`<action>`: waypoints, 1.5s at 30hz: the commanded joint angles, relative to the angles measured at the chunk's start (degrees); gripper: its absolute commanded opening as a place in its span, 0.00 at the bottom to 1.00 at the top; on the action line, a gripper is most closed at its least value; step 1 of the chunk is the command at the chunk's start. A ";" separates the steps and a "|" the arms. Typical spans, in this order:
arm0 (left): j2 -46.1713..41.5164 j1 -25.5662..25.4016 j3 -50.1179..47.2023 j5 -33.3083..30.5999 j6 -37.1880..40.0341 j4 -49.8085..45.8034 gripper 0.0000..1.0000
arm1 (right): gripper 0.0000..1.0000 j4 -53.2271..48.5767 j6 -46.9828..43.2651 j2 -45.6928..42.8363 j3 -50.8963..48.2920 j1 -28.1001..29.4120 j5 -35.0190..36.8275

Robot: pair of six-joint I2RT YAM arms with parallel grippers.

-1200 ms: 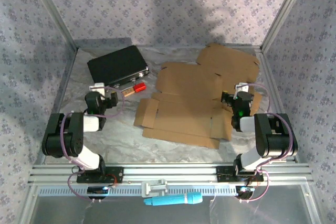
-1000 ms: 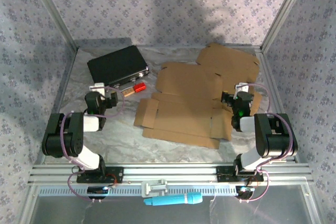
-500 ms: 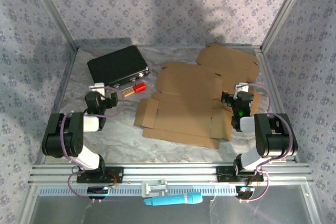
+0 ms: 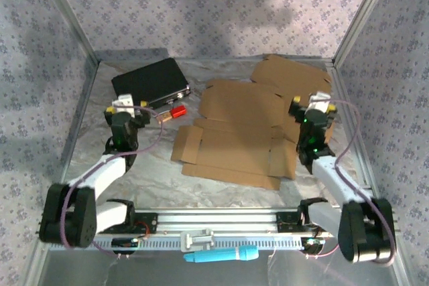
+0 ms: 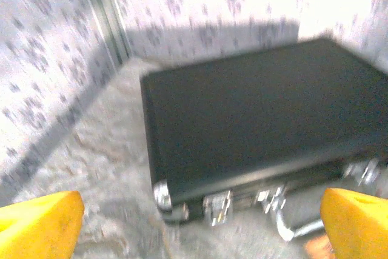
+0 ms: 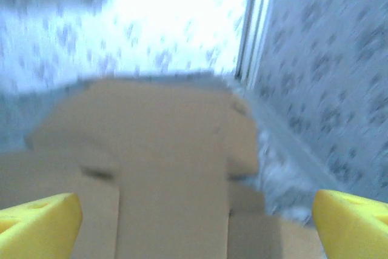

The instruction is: Fold the paper box

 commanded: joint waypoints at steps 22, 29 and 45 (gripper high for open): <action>19.63 -25.12 30.95 29.58 -52.67 -63.93 0.46 | 0.75 -70.88 53.18 -14.46 0.56 -6.03 -52.19; 29.14 -23.68 33.01 30.79 -49.17 -59.72 0.45 | 0.73 -67.02 66.03 -26.17 -11.16 -5.56 -53.30; 34.50 -22.67 31.72 31.95 -44.91 -60.05 0.43 | 0.59 -54.84 75.19 -38.94 -22.96 -4.88 -45.44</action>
